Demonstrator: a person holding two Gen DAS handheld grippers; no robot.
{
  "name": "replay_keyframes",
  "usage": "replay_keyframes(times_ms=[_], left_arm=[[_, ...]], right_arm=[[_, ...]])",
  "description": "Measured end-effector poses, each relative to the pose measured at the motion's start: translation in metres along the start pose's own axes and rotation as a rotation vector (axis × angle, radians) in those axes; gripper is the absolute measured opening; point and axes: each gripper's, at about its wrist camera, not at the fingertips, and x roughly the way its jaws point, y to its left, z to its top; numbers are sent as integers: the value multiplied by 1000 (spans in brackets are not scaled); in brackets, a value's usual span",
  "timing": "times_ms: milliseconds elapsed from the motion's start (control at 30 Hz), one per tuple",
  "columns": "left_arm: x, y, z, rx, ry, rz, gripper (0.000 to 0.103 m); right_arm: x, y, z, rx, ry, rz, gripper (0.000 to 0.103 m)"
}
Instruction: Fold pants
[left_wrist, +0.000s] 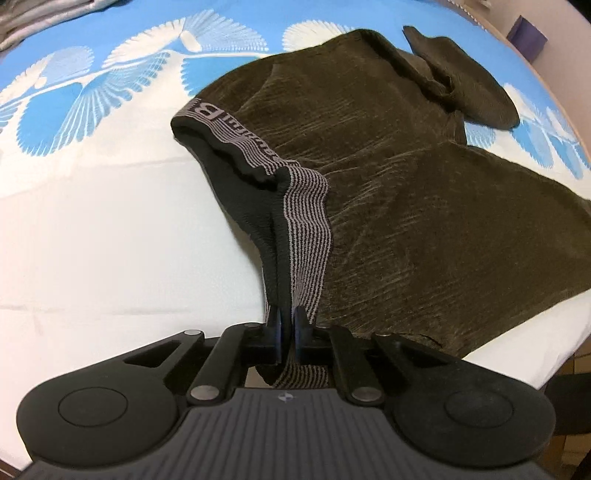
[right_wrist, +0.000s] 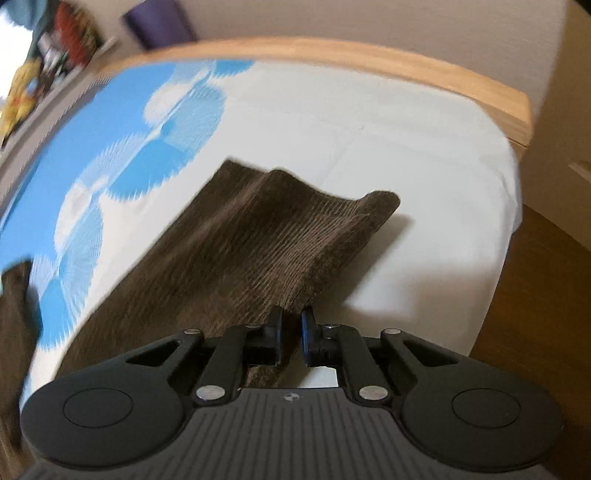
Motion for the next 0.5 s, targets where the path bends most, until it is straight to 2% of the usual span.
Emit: replay_keyframes(times_ms=[133,233,267,300,400,433,500], left_arm=[[9,-5,-5,59,87,57,7],[12,-6,0,32,106,61,8],[10,-7,3,24,100,74,13],[9,-7,6,12,90,105,19],[0,-13,16,-3,10,172,19],[-3,-15,21,-15,-19,172,19],[-9,-24,33,-31,-73,162,19]], right_arm=[[13,-4,-8,-49,100,-42,11],[16,0,-8,-78,117,-77,13],[15,2,-6,-83,113,-103,15],[14,4,-5,-91,95,-146,17],[2,15,2,-138,-32,-299,21],[-6,19,5,-132,-99,-308,21],[-25,27,10,-95,-220,-218,21]])
